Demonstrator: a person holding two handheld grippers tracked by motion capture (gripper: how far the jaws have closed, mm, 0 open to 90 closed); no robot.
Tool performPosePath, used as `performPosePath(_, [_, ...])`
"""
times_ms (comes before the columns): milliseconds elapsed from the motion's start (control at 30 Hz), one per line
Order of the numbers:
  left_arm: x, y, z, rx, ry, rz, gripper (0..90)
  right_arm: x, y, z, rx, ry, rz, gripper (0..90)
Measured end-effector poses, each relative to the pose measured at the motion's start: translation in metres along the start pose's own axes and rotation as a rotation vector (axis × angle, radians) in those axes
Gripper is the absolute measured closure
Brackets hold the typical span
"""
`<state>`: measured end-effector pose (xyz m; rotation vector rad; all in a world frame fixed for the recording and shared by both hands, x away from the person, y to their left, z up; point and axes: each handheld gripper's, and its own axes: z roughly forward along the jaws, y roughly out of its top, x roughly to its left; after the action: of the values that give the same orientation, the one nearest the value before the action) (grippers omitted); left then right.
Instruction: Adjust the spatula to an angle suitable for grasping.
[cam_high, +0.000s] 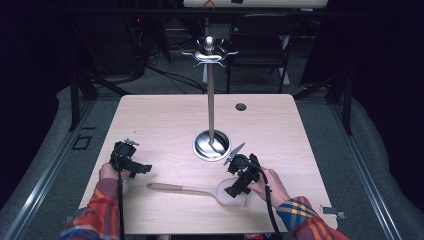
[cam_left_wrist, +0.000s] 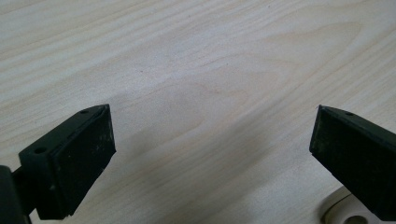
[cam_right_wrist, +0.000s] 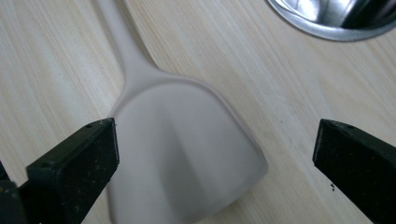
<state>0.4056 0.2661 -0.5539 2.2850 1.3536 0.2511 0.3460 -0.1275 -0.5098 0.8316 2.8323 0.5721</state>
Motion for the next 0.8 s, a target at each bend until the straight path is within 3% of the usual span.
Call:
performPosePath(67, [0.0, 0.0, 0.0, 0.005, -0.003, 0.004, 0.0, 0.004, 0.005, 0.001, -0.001, -0.006, -0.028, 3.1])
performPosePath(133, [0.0, 0.0, 0.001, 0.004, -0.005, 0.0, 0.0, 0.007, 0.008, 0.004, -0.017, 0.02, -0.024, 5.4])
performPosePath(367, [0.0, 0.0, 0.0, 0.005, 0.0, 0.007, 0.0, 0.015, 0.021, 0.014, -0.008, 0.055, -0.028, 26.1])
performPosePath(467, [0.0, 0.0, 0.0, 0.004, 0.001, 0.008, 0.0, 0.019, 0.025, 0.017, -0.006, 0.062, -0.052, 30.4])
performPosePath(500, [0.0, 0.0, 0.0, 0.005, 0.002, 0.007, 0.0, 0.023, 0.029, 0.019, 0.007, 0.059, -0.08, 38.7])
performPosePath(533, [0.0, 0.0, 0.0, 0.005, 0.002, 0.007, 0.0, 0.023, 0.029, 0.019, 0.007, 0.059, -0.08, 38.7])
performPosePath(667, [0.0, 0.0, 0.0, 0.006, 0.001, 0.006, 0.0, 0.034, 0.037, 0.028, 0.025, 0.054, -0.117, 52.3])
performPosePath(800, [0.0, 0.0, 0.0, 0.006, -0.001, 0.005, 0.0, 0.041, 0.043, 0.034, 0.049, 0.057, -0.162, 56.9])
